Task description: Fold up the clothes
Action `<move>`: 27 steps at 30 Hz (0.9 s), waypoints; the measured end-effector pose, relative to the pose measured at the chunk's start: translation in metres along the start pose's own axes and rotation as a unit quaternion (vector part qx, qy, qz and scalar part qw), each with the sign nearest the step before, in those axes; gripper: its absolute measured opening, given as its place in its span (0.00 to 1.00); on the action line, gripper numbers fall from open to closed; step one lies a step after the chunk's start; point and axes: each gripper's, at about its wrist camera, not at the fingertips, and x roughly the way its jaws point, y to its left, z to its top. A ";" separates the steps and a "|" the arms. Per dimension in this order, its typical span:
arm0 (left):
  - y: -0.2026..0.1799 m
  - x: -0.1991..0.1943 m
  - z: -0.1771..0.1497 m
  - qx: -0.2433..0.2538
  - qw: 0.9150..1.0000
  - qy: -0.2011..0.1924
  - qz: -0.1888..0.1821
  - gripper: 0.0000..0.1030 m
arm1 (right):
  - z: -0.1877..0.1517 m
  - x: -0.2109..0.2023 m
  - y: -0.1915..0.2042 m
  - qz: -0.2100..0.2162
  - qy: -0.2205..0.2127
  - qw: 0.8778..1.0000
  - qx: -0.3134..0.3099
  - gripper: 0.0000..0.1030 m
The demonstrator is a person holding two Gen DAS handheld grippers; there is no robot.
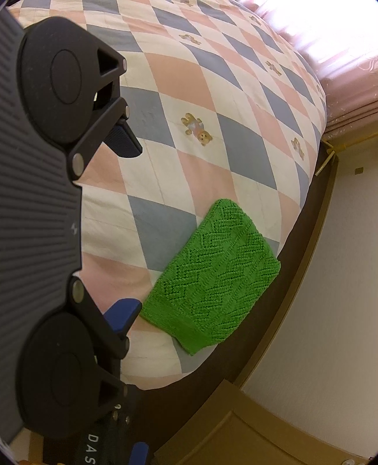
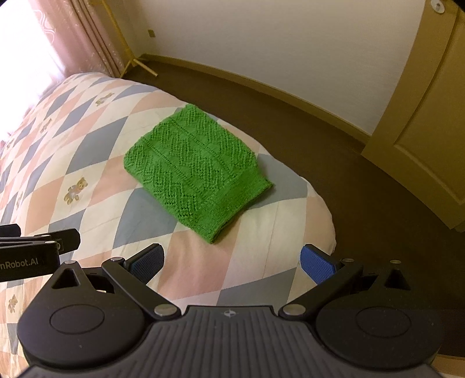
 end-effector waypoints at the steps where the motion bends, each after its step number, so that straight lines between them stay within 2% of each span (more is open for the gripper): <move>1: -0.001 0.002 0.002 0.000 1.000 0.001 0.000 0.99 | 0.001 0.001 -0.001 0.000 0.001 1.000 -0.001 1.00; 27: 0.013 0.020 0.023 -0.004 1.000 0.010 0.016 0.99 | 0.034 0.029 0.015 0.012 0.004 1.000 -0.014 1.00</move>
